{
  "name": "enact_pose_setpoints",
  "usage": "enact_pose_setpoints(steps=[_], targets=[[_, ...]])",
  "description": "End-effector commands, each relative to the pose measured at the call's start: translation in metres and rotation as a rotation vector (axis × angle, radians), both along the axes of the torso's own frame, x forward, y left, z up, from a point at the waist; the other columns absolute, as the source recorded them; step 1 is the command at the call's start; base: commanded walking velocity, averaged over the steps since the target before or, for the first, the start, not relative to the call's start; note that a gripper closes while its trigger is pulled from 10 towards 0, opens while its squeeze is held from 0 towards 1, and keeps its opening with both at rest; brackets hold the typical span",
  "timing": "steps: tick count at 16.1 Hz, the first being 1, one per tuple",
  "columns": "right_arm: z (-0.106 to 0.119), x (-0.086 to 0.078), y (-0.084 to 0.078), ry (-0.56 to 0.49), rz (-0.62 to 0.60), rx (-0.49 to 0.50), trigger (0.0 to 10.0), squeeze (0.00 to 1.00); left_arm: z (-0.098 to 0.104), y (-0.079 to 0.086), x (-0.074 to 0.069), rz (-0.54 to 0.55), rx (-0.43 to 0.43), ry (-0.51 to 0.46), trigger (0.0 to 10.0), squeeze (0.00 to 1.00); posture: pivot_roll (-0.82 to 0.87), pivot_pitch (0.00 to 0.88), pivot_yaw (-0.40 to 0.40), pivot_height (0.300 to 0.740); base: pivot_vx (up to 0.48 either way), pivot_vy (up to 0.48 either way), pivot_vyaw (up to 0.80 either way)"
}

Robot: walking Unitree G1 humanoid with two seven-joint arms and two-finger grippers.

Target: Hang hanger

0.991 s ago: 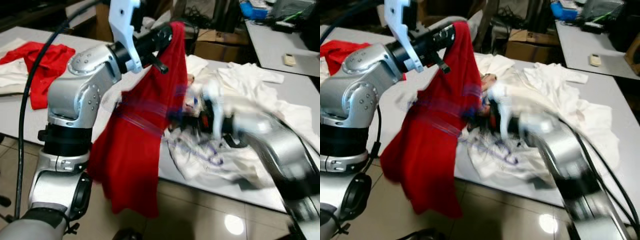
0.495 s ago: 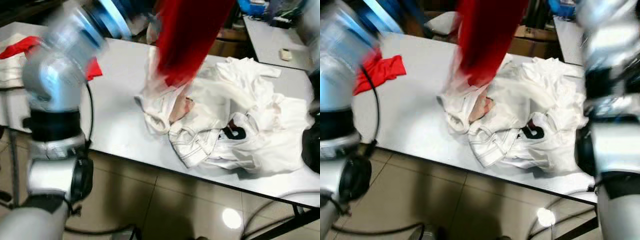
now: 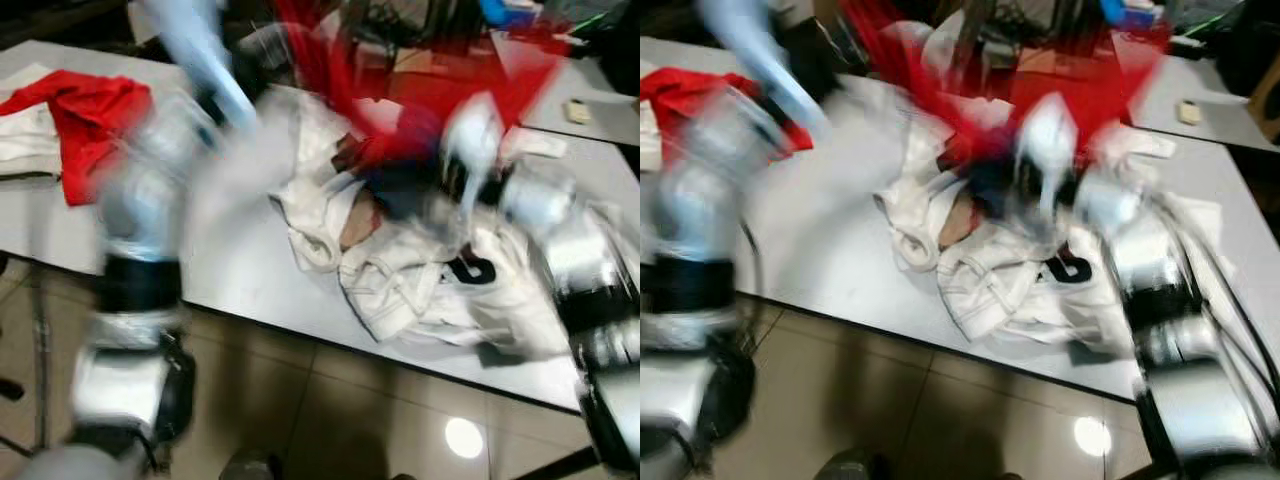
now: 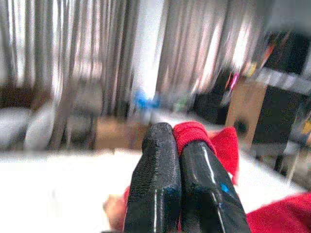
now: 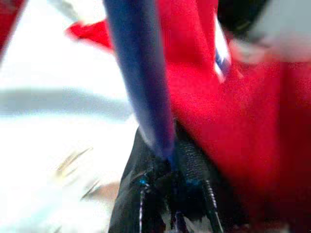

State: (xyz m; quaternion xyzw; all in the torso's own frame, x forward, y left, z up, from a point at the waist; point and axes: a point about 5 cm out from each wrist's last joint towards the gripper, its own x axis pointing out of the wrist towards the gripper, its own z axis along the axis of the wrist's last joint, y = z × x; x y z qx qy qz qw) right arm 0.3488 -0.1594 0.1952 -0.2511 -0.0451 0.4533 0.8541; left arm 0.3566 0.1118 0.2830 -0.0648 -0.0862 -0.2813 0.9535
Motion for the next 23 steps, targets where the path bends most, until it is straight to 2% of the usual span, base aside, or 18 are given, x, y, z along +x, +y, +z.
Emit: enact_pose_setpoints(steps=[1, 2, 3, 4, 8, 10, 11, 12, 13, 14, 15, 16, 17, 18, 19, 21, 22, 23], targets=[[0.007, -0.007, 0.0, -0.015, 0.048, -0.026, 10.0, 0.0, -0.005, -0.006, 0.001, 0.03, 0.039, 0.018, 10.0, 0.0, 0.06, 0.0, 0.011, 0.74, 0.0, 0.0, 0.0], [-0.015, -0.029, -0.007, 0.068, 0.1, -0.075, 10.0, 0.0, -0.039, -0.011, 0.007, 0.068, 0.103, 0.098, 10.0, 0.0, 0.04, 0.0, 0.024, 0.74, 0.0, 0.0, 0.0], [-0.019, -0.043, -0.014, 0.113, 0.123, -0.093, 10.0, 0.0, -0.06, -0.008, 0.015, 0.133, 0.149, 0.155, 10.0, 0.0, 0.04, 0.0, 0.03, 0.74, 0.0, 0.0, 0.0], [-0.018, -0.051, -0.018, 0.13, 0.133, -0.101, 10.0, 0.0, -0.064, -0.003, 0.021, 0.171, 0.141, 0.182, 10.0, 0.0, 0.03, 0.0, 0.041, 0.74, 0.0, 0.0, 0.0], [-0.014, -0.08, -0.022, 0.189, 0.215, -0.193, 10.0, 0.0, -0.038, 0.016, 0.046, 0.283, 0.064, 0.132, 10.0, 0.0, 0.03, 0.0, 0.053, 0.74, 0.0, 0.0, 0.0], [0.004, -0.086, -0.028, 0.179, 0.216, -0.187, 10.0, 0.0, -0.044, 0.035, 0.056, 0.372, 0.105, 0.147, 10.0, 0.0, 0.03, 0.0, 0.059, 0.74, 0.0, 0.0, 0.0], [0.007, -0.087, -0.029, 0.183, 0.214, -0.183, 10.0, 0.0, -0.047, 0.037, 0.057, 0.376, 0.119, 0.15, 10.0, 0.0, 0.03, 0.0, 0.059, 0.74, 0.0, 0.0, 0.0], [0.02, -0.09, -0.034, 0.183, 0.212, -0.167, 10.0, 0.0, -0.066, 0.038, 0.055, 0.338, 0.203, 0.194, 10.0, 0.0, 0.03, 0.0, 0.072, 0.74, 0.0, 0.0, 0.0], [0.033, -0.094, -0.04, 0.174, 0.217, -0.188, 10.0, 0.0, -0.091, 0.037, 0.049, 0.255, 0.3, 0.253, 10.0, 0.0, 0.02, 0.0, 0.082, 0.74, 0.0, 0.0, 0.0], [0.053, -0.1, -0.047, 0.164, 0.224, -0.157, 10.0, 0.0, -0.119, 0.036, 0.04, 0.165, 0.408, 0.295, 10.0, 0.0, 0.02, 0.0, 0.086, 0.74, 0.0, 0.0, 0.0], [0.065, -0.102, -0.051, 0.147, 0.212, -0.128, 10.0, 0.0, -0.129, 0.034, 0.034, 0.08, 0.444, 0.303, 10.0, 0.0, 0.02, 0.0, 0.086, 0.74, 0.0, 0.0, 0.0], [0.074, -0.101, -0.057, 0.127, 0.181, -0.108, 10.0, 0.0, -0.132, 0.029, 0.027, -0.042, 0.412, 0.303, 10.0, 1.0, 0.02, 0.0, 0.084, 0.74, 0.0, 0.0, 0.0], [0.075, -0.098, -0.064, 0.127, 0.118, -0.105, 10.0, 0.0, -0.125, 0.02, 0.017, -0.187, 0.333, 0.259, 10.0, 1.0, 0.03, 0.0, 0.077, 0.74, 0.0, 0.0, 0.0], [0.069, -0.092, -0.069, 0.138, 0.03, -0.097, 10.0, 0.0, -0.118, 0.017, 0.004, -0.295, 0.331, 0.2, 10.0, 1.0, 0.04, 0.0, 0.075, 0.74, 0.0, 0.0, 0.0], [0.063, -0.086, -0.071, 0.153, -0.044, -0.066, 10.0, 0.0, -0.114, 0.018, -0.008, -0.359, 0.369, 0.148, 10.0, 1.0, 0.04, 0.0, 0.075, 0.74, 0.0, 0.0, 0.0], [0.044, -0.068, -0.073, 0.184, -0.268, 0.027, 10.0, 0.0, -0.096, 0.033, -0.025, -0.355, 0.34, 0.046, 10.0, 1.0, 0.04, 0.0, 0.086, 0.74, 0.0, 0.0, 0.0], [0.042, -0.067, -0.072, 0.196, -0.283, 0.052, 10.0, 0.0, -0.092, 0.037, -0.028, -0.348, 0.337, 0.016, 10.0, 1.0, 0.04, 0.0, 0.09, 0.74, 0.0, 0.0, 0.0], [0.037, -0.067, -0.063, 0.246, -0.302, 0.126, 10.0, 0.0, -0.082, 0.044, -0.035, -0.304, 0.3, -0.041, 10.0, 1.0, 0.03, 0.0, 0.094, 0.74, 0.0, 0.0, 0.0]])
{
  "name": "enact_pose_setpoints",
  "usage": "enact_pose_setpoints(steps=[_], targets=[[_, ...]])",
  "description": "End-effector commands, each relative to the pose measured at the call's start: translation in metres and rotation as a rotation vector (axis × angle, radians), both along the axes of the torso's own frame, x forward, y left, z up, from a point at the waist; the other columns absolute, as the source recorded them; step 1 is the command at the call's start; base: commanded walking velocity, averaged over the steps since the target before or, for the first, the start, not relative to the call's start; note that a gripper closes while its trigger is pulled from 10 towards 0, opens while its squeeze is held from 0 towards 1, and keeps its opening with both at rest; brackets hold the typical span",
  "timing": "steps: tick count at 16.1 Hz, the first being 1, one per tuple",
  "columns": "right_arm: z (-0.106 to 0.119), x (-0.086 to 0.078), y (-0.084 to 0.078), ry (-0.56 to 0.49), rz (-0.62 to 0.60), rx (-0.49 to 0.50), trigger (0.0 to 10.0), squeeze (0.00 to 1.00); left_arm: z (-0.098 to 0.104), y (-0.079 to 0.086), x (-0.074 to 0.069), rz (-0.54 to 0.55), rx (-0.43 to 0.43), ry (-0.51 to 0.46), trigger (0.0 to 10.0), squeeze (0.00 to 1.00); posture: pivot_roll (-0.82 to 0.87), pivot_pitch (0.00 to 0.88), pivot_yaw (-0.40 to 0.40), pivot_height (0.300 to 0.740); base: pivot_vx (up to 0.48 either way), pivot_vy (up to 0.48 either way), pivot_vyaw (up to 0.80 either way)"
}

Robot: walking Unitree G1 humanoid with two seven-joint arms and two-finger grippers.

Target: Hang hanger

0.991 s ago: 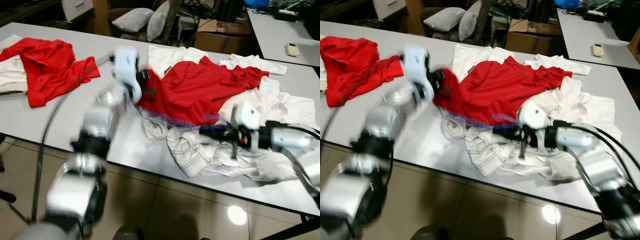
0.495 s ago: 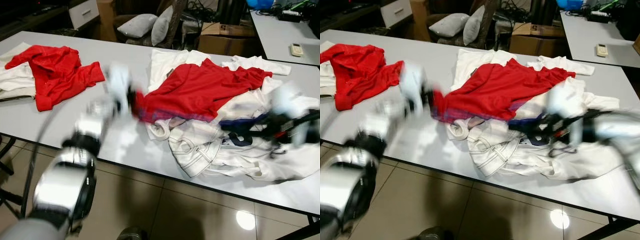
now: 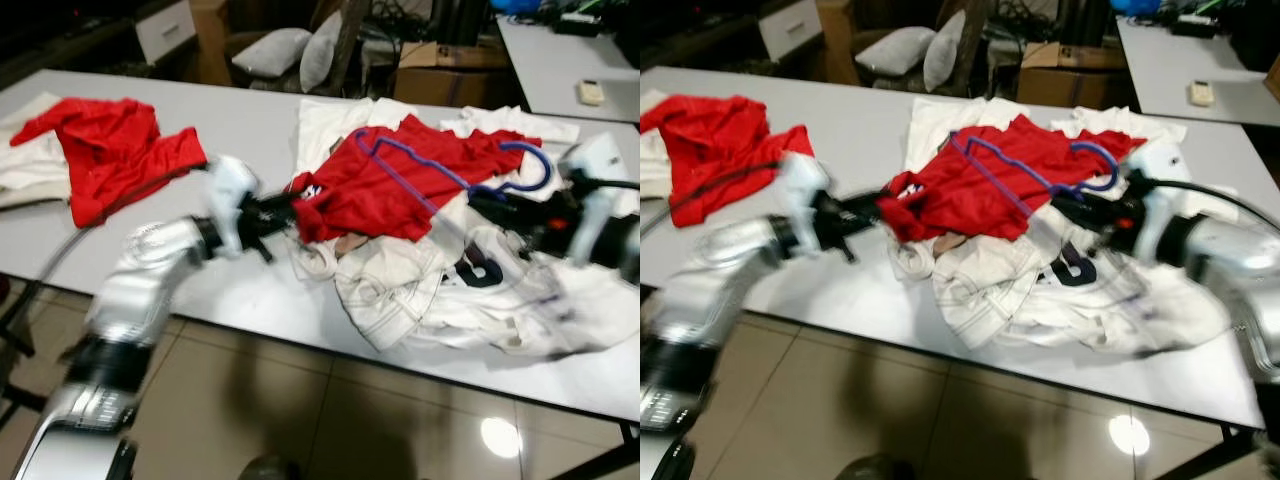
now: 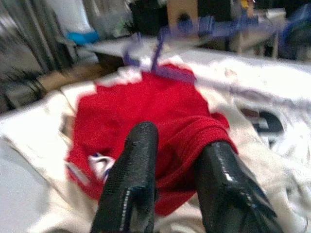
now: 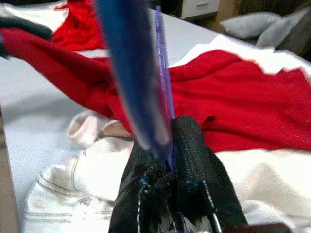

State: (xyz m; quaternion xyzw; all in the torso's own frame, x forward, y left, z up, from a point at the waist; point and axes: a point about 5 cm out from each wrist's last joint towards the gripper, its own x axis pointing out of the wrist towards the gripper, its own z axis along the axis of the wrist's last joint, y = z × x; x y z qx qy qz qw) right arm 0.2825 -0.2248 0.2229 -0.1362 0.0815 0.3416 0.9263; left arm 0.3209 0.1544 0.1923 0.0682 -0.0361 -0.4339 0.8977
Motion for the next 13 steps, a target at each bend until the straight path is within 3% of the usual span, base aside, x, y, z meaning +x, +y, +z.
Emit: enact_pose_setpoints(steps=[1, 4, 5, 6, 7, 9, 10, 13], targets=[[0.008, 0.0, 0.009, -0.023, -0.009, 0.052, 10.0, 0.0, 0.015, 0.006, -0.006, 0.016, -0.048, -0.046, 10.0, 1.0, 0.03, 0.0, 0.089, 0.74, 0.0, 0.0, 0.0], [0.004, 0.003, 0.02, -0.07, -0.149, 0.184, 10.0, 0.0, 0.033, 0.014, -0.017, 0.119, -0.132, -0.116, 10.0, 1.0, 0.04, 0.0, 0.082, 0.74, 0.0, 0.0, 0.0], [0.008, 0.003, 0.025, -0.082, -0.212, 0.276, 10.0, 0.0, 0.042, 0.018, -0.019, 0.212, -0.198, -0.176, 10.0, 1.0, 0.04, 0.0, 0.076, 0.74, 0.0, 0.0, 0.0], [0.012, 0.003, 0.03, -0.127, -0.265, 0.3, 10.0, 0.0, 0.047, 0.023, -0.017, 0.342, -0.266, -0.201, 10.0, 1.0, 0.05, 0.0, 0.071, 0.74, 0.0, 0.0, 0.0], [0.011, 0.004, 0.037, -0.179, -0.347, 0.267, 10.0, 0.0, 0.039, 0.027, -0.016, 0.491, -0.253, -0.167, 10.0, 1.0, 0.05, 0.0, 0.063, 0.74, 0.0, 0.0, 0.0], [0.001, -0.002, 0.045, -0.195, -0.417, 0.234, 10.0, 0.0, 0.026, 0.014, -0.03, 0.443, -0.25, -0.124, 10.0, 0.99, 0.04, 0.0, 0.063, 0.74, 0.0, 0.0, 0.0], [-0.012, -0.01, 0.045, -0.147, -0.526, 0.332, 10.0, 0.0, 0.02, 0.002, -0.038, 0.402, -0.298, -0.101, 10.0, 0.83, 0.04, 0.0, 0.065, 0.74, 0.0, 0.0, 0.0], [-0.025, -0.025, 0.051, -0.141, -0.561, 0.331, 10.0, 0.0, -0.004, -0.005, -0.039, 0.452, -0.218, -0.048, 10.0, 0.79, 0.01, 0.0, 0.081, 0.74, 0.0, 0.0, 0.0]])
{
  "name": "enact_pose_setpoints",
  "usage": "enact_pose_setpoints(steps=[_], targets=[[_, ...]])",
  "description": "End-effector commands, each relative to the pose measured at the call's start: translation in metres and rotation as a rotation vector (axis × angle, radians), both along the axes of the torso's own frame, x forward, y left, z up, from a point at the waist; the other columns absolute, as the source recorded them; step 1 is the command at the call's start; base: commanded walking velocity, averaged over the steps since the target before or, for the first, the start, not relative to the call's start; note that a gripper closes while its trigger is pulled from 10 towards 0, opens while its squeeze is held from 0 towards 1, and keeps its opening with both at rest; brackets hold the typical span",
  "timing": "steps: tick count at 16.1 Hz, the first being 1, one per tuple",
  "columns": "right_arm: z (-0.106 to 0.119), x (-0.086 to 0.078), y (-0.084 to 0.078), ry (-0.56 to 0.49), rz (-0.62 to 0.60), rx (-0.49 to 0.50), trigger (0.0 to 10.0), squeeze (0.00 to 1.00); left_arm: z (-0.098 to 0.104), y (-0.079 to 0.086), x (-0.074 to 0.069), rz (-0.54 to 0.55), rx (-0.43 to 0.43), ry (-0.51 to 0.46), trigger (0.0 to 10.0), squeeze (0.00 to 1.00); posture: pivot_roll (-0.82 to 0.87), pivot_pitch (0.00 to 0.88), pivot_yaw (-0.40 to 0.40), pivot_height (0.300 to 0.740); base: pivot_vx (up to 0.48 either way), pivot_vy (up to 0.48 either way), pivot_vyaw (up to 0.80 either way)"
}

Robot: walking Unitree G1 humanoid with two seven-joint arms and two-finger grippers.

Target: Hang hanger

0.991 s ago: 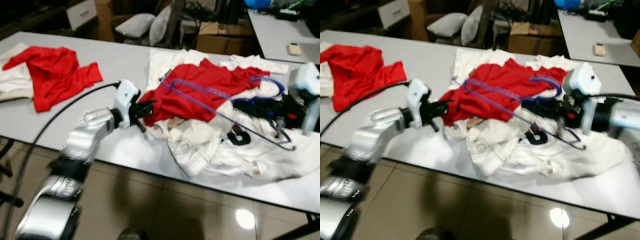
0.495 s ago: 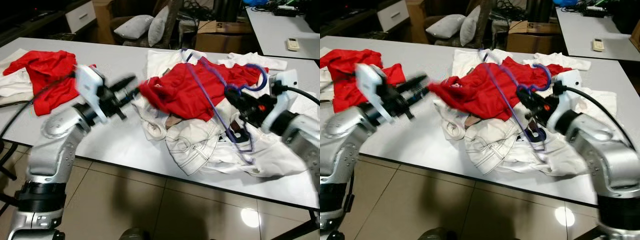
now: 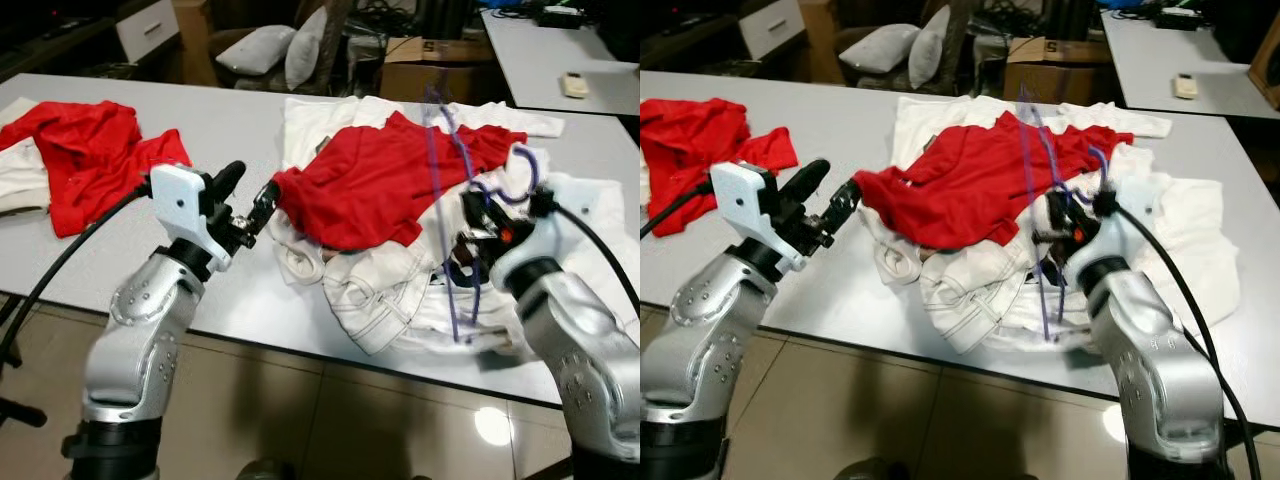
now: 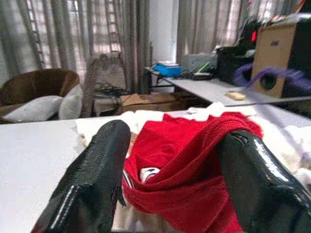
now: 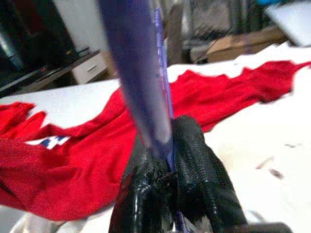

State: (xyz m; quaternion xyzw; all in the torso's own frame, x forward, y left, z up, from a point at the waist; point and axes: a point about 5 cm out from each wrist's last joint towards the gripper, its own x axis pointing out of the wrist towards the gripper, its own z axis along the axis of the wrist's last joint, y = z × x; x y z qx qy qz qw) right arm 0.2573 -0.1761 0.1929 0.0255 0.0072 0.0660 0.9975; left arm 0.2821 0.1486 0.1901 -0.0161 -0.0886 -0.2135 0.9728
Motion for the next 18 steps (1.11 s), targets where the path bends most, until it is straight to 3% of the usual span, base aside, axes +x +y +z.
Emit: enact_pose_setpoints(steps=[1, 2, 3, 4, 5, 6, 7, 8, 9, 12, 13, 15, 16, 18], targets=[[-0.002, -0.004, 0.003, -0.006, -0.017, -0.022, 10.0, 0.0, -0.011, -0.008, 0.0, -0.001, 0.056, 0.044, 10.0, 0.77, 0.0, 0.0, 0.087, 0.74, 0.0, 0.416, 0.0], [-0.009, -0.006, 0.001, 0.01, -0.041, -0.045, 10.0, 0.0, -0.02, -0.017, 0.0, -0.033, 0.117, 0.082, 10.0, 0.72, 0.0, 0.0, 0.092, 0.74, 0.0, 0.424, 0.0], [-0.011, -0.007, 0.001, 0.015, -0.055, -0.05, 10.0, 0.0, -0.029, -0.022, -0.002, -0.086, 0.191, 0.142, 10.0, 0.59, 0.0, 0.0, 0.095, 0.74, 0.0, 0.0, 0.0], [-0.011, -0.006, 0.0, 0.015, -0.067, -0.055, 10.0, 0.0, -0.037, -0.022, -0.004, -0.123, 0.293, 0.172, 10.0, 0.4, 0.01, 0.0, 0.094, 0.74, 0.0, 0.0, 0.0], [-0.01, -0.004, -0.003, 0.01, -0.075, -0.048, 10.0, 0.0, -0.04, -0.013, -0.007, -0.167, 0.381, 0.2, 10.0, 0.41, 0.03, 0.0, 0.084, 0.74, 0.0, 0.0, 0.0], [-0.009, -0.002, -0.002, 0.007, -0.064, -0.049, 10.0, 0.0, -0.039, 0.0, -0.008, -0.186, 0.474, 0.207, 10.0, 0.91, 0.04, 0.0, 0.077, 0.74, 0.0, 0.0, 0.0], [-0.009, -0.001, -0.001, 0.006, -0.052, -0.056, 10.0, 0.0, -0.037, 0.006, -0.01, -0.222, 0.524, 0.214, 10.0, 1.0, 0.04, 0.0, 0.066, 0.74, 0.0, 0.0, 0.0], [-0.007, 0.002, 0.003, -0.004, -0.002, -0.074, 10.0, 0.0, -0.025, 0.025, -0.018, -0.402, 0.62, 0.273, 10.0, 1.0, 0.05, 0.0, 0.052, 0.74, 0.0, 0.0, 0.0], [-0.007, 0.002, 0.003, -0.006, 0.01, -0.079, 10.0, 0.0, -0.021, 0.029, -0.021, -0.455, 0.623, 0.288, 10.0, 1.0, 0.05, 0.0, 0.052, 0.74, 0.0, 0.0, 0.0], [-0.002, 0.007, 0.003, -0.015, 0.067, -0.131, 10.0, 0.0, 0.003, 0.053, -0.023, -0.672, 0.565, 0.404, 10.0, 1.0, 0.03, 0.0, 0.066, 0.74, 0.0, 0.0, 0.0], [0.0, 0.006, 0.0, -0.021, 0.072, -0.139, 10.0, 0.0, 0.004, 0.061, -0.022, -0.704, 0.49, 0.44, 10.0, 1.0, 0.03, 0.0, 0.071, 0.74, 0.0, 0.0, 0.0], [0.002, 0.006, -0.007, -0.029, 0.041, -0.121, 10.0, 0.0, 0.007, 0.069, -0.009, -0.625, 0.266, 0.387, 10.0, 1.0, 0.03, 0.0, 0.076, 0.74, 0.0, 0.0, 0.0], [0.001, 0.005, -0.011, -0.028, 0.018, -0.103, 10.0, 0.0, 0.008, 0.069, 0.004, -0.478, 0.14, 0.333, 10.0, 1.0, 0.04, 0.0, 0.071, 0.74, 0.0, 0.0, 0.0], [-0.002, 0.006, -0.014, -0.01, 0.0, -0.1, 10.0, 0.0, 0.014, 0.068, 0.018, -0.282, 0.066, 0.263, 10.0, 1.0, 0.05, 0.0, 0.056, 0.74, 0.0, 0.0, 0.0]])
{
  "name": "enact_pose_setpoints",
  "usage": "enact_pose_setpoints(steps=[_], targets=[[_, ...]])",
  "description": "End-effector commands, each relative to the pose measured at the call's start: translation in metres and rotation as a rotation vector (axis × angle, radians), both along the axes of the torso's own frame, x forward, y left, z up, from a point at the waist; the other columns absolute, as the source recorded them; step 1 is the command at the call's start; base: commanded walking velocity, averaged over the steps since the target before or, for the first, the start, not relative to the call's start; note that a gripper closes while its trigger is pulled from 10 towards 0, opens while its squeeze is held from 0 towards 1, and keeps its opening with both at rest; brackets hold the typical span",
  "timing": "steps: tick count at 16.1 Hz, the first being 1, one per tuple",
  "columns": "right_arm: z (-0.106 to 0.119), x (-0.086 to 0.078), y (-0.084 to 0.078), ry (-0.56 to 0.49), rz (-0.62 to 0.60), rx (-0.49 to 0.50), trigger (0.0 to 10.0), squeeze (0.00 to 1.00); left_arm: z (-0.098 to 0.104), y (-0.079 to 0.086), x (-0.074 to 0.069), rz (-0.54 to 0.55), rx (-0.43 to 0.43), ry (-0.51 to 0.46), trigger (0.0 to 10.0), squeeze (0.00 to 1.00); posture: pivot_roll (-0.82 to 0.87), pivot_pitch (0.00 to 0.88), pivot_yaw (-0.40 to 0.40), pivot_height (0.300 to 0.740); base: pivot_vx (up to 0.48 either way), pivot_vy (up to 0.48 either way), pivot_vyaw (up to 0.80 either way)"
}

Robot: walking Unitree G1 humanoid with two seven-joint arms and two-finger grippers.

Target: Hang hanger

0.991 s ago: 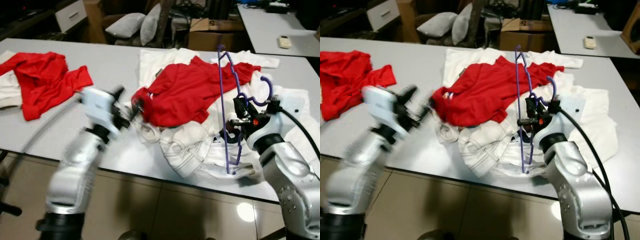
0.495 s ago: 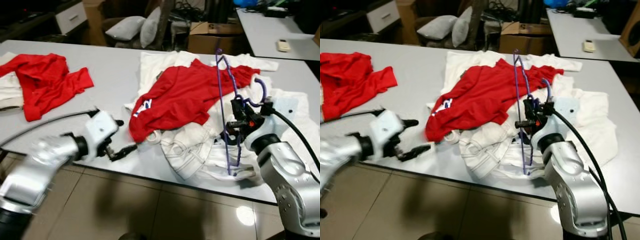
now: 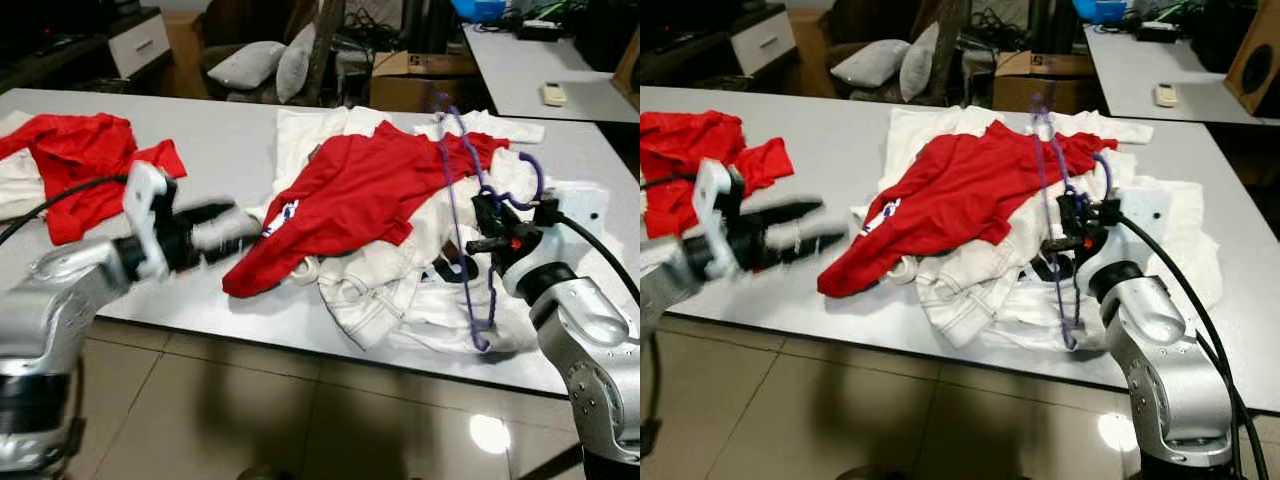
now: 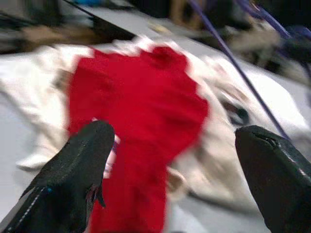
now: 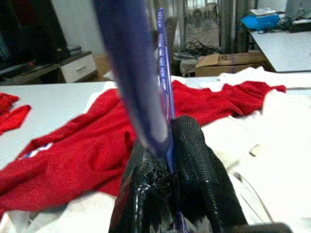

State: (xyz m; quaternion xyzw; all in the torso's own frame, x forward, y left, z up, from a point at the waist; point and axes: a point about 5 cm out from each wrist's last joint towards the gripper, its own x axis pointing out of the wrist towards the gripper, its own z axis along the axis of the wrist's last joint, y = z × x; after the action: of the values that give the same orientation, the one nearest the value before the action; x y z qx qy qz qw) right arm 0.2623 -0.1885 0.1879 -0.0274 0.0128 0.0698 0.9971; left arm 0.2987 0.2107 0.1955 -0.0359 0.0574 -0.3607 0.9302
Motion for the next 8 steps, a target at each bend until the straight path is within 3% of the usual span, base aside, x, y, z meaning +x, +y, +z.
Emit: enact_pose_setpoints(steps=[1, 2, 3, 5, 8], targets=[[0.0, 0.002, -0.001, -0.007, -0.016, 0.01, 10.0, 0.0, 0.013, 0.005, 0.007, 0.159, 0.0, -0.086, 10.0, 0.67, 0.05, 0.0, 0.056, 0.74, 0.0, 0.0, 0.0], [-0.002, 0.002, 0.003, -0.006, -0.017, 0.016, 10.0, 0.0, 0.009, -0.007, 0.004, 0.194, 0.06, -0.12, 10.0, 0.03, 0.05, 0.0, 0.057, 0.74, 0.0, 0.0, 0.0], [-0.004, 0.0, 0.005, -0.005, -0.022, 0.021, 10.0, 0.0, 0.003, -0.021, -0.002, 0.21, 0.139, -0.173, 10.0, 0.0, 0.04, 0.0, 0.06, 0.74, 0.0, 0.0, 0.0], [-0.007, -0.002, 0.009, -0.003, -0.042, 0.034, 10.0, 0.0, 0.001, -0.035, -0.004, 0.272, 0.134, -0.261, 10.0, 0.0, 0.02, 0.0, 0.062, 0.74, 0.0, 0.0, 0.0], [-0.019, -0.012, 0.013, 0.023, -0.066, 0.052, 10.0, 0.0, -0.02, -0.058, -0.005, 0.317, 0.151, -0.245, 10.0, 0.0, 0.0, 0.0, 0.07, 0.74, 0.0, 0.0, 0.0]])
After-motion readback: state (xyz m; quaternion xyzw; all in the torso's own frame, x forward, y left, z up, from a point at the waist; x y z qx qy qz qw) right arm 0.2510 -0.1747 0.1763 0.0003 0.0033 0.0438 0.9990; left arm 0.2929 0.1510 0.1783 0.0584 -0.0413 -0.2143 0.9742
